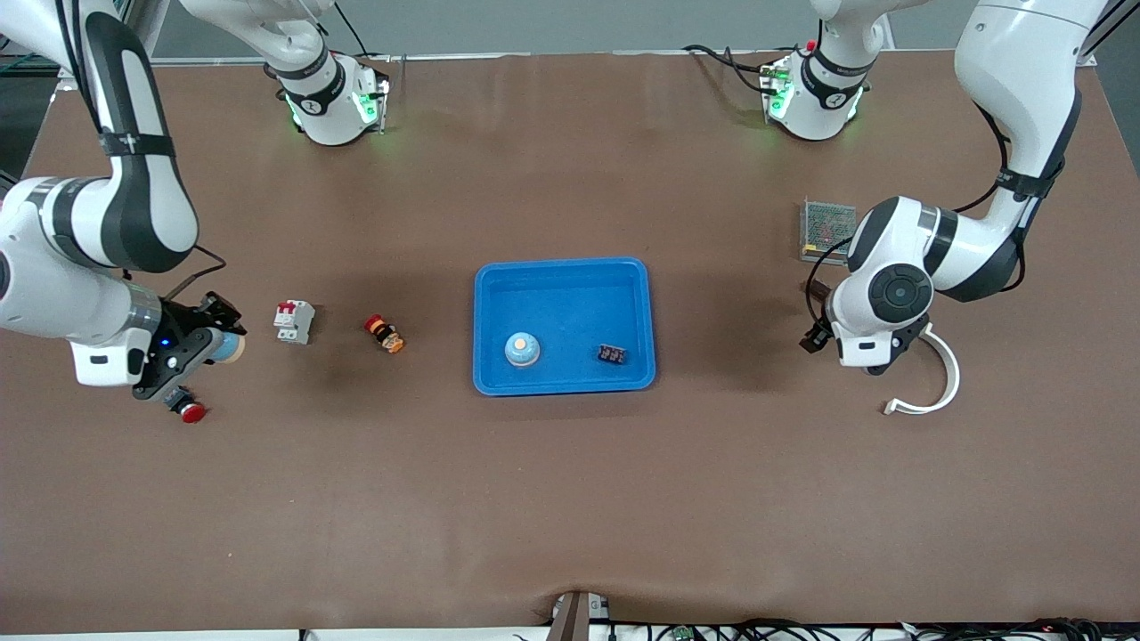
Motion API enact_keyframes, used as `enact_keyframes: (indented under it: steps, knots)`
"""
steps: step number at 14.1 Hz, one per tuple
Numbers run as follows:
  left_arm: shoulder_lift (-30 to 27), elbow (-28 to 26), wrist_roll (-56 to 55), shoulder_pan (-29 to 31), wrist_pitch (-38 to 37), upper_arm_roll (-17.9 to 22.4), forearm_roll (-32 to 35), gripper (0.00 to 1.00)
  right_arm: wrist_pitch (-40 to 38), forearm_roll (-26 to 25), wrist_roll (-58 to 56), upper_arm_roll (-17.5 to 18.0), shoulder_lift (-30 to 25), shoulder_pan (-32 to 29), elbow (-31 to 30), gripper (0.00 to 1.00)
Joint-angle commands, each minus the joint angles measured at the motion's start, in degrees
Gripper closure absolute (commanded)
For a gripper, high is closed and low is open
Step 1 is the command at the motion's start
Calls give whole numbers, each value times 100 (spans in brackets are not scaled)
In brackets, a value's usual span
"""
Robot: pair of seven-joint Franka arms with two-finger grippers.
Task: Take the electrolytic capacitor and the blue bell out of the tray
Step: 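Set the capacitor by the red valve while the right gripper carries the bell, then return the left gripper to the tray while the right gripper holds the bell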
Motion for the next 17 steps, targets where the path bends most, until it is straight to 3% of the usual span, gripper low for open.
enact_keyframes:
  steps: [1,8,17]
  knots:
    - [34,412,-55,-205,-270,-69,-327,0,478,-38,-691,113,54,-388,-321,57]
    - [807,1624,-1907,-1312,-271,-69,-469,0,1314,-38,-1668,113,291,-924,-788,57]
    - [1643,2505,-3666,-2578,62,-25,-399,0,2149,-2,-2117,122,792,-1180,-1060,57]
